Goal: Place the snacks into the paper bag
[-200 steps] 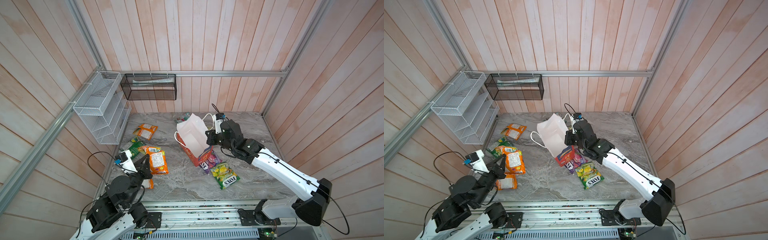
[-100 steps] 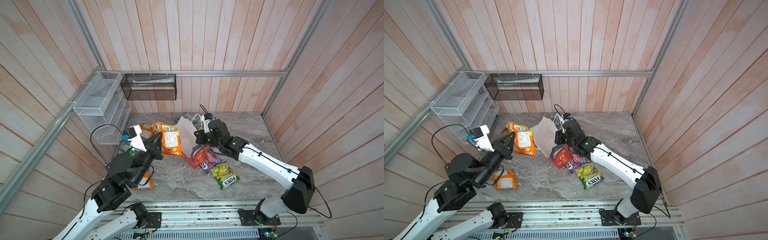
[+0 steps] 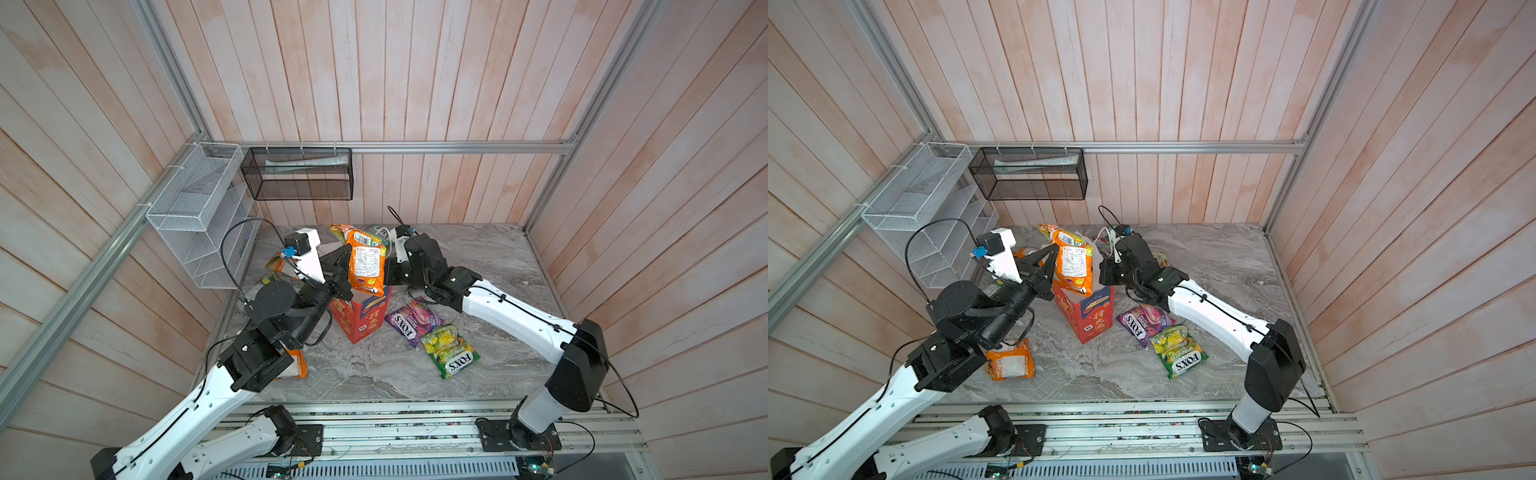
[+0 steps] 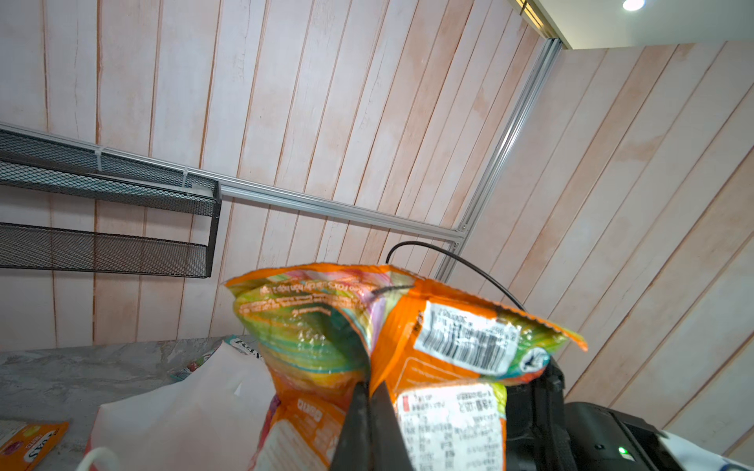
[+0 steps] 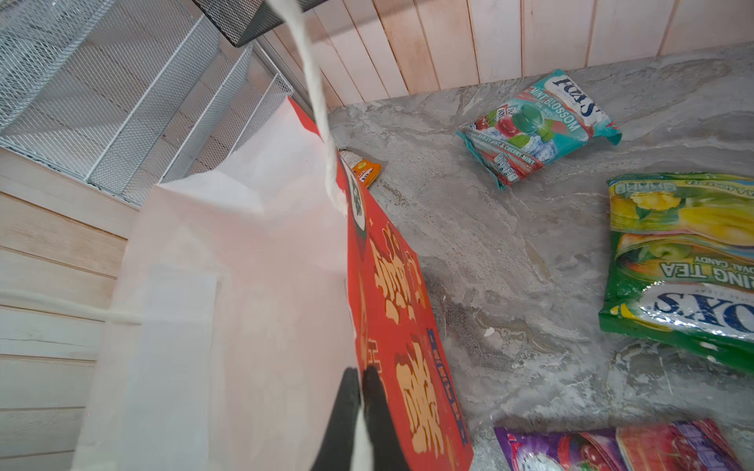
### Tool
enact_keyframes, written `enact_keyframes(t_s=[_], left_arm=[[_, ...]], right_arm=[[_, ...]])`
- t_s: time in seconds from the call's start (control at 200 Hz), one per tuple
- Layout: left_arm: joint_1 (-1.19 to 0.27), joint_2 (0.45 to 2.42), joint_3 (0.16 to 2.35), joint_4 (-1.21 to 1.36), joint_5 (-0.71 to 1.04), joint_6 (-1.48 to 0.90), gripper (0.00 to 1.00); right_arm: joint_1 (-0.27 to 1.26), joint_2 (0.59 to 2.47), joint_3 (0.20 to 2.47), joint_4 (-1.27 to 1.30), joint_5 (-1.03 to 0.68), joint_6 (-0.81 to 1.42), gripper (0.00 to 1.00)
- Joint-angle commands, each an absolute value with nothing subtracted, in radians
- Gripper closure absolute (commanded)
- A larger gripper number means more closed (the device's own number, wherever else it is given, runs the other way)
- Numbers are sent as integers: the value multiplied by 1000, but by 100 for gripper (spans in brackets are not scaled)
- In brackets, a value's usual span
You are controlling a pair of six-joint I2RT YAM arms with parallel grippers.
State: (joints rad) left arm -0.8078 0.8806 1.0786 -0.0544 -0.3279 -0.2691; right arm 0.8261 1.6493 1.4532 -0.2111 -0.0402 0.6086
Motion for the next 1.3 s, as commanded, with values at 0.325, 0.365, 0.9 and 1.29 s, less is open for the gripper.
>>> enact_keyframes(t_s=[0.325,0.365,0.9,1.29], left_arm=[[-656,979,876,363,-230,-174,100],[-625,1004,889,345,-206,-200,100],[-491,1117,883,322,-101,-233,98],[-467,1149,860,336,-89,-275,80]], right_arm=[[799,1643,1418,-201,-131,560,100],[799,1650,1427,-211,-144,549,100],[799,1661,1436,-227,-121,527,100],[799,1664,1440,-232,-114,519,100]])
